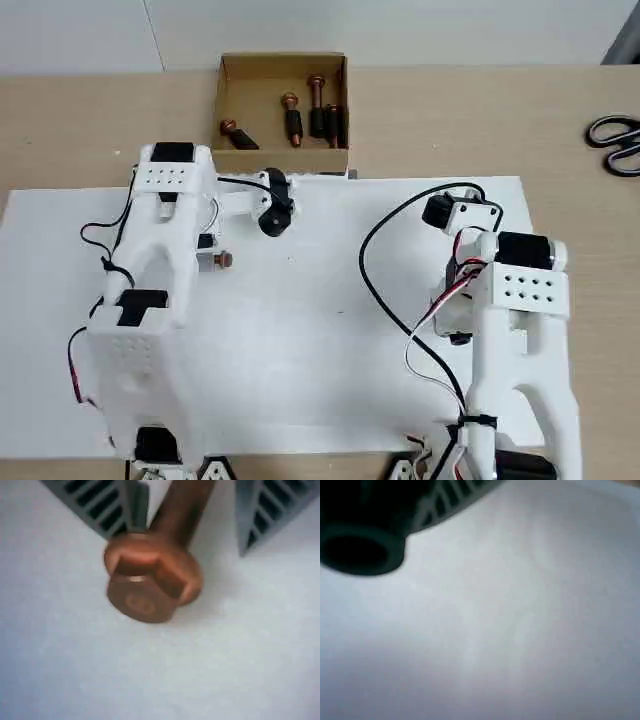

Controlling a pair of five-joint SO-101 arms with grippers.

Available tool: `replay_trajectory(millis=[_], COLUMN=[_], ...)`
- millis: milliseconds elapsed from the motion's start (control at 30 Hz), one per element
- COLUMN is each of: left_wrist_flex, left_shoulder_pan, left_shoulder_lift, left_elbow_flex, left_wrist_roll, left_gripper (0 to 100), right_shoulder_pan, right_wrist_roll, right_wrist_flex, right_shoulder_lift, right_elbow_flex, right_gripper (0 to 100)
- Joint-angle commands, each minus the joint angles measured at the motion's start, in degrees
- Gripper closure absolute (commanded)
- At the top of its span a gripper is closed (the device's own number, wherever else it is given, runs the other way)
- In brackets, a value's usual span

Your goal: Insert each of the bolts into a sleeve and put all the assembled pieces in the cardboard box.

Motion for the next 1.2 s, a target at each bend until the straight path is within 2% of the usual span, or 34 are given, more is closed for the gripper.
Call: replay_trajectory(millis=[0, 100, 233, 367, 500, 667, 800, 1000, 1167], left_wrist_flex=[0.1, 0.2, 2.5, 9.3, 9.2, 9.2, 9.1, 9.2, 9.1], left_shoulder_pan=[1.4, 1.4, 1.1, 0.4, -0.4, 0.0, 0.1, 0.7, 1.4], left_shoulder_lift=[-1.0, -1.3, -1.7, -1.7, -3.2, -11.6, -16.9, -21.5, -31.0], left_elbow_flex=[0.5, 0.5, -0.4, -8.0, -14.2, -14.2, -13.9, -13.7, -13.7], left_wrist_roll=[-8.7, -8.6, -6.0, -3.8, 1.3, 9.9, 18.5, 41.9, 48.4], left_gripper=[90, 100, 100, 100, 100, 100, 99, 99, 99], right_shoulder_pan=[-0.3, -0.5, -0.5, -0.6, -0.6, -2.4, -7.3, -15.3, -16.2], right_wrist_roll=[0.4, 0.4, 0.4, 0.3, 0.2, -5.0, -7.6, -10.2, -13.0], right_wrist_flex=[-0.5, -0.5, -0.4, 1.7, 5.8, 8.1, 8.2, 8.1, 8.1], right_shoulder_lift=[-2.2, -2.2, -2.2, -2.2, -2.2, -2.2, -2.2, -2.3, -6.5], right_elbow_flex=[-0.2, -0.2, -0.3, -2.8, -9.0, -13.2, -13.4, -16.3, -23.9], right_gripper=[99.5, 99.5, 99.5, 99.5, 99.5, 99.5, 99.5, 99.5, 99.5])
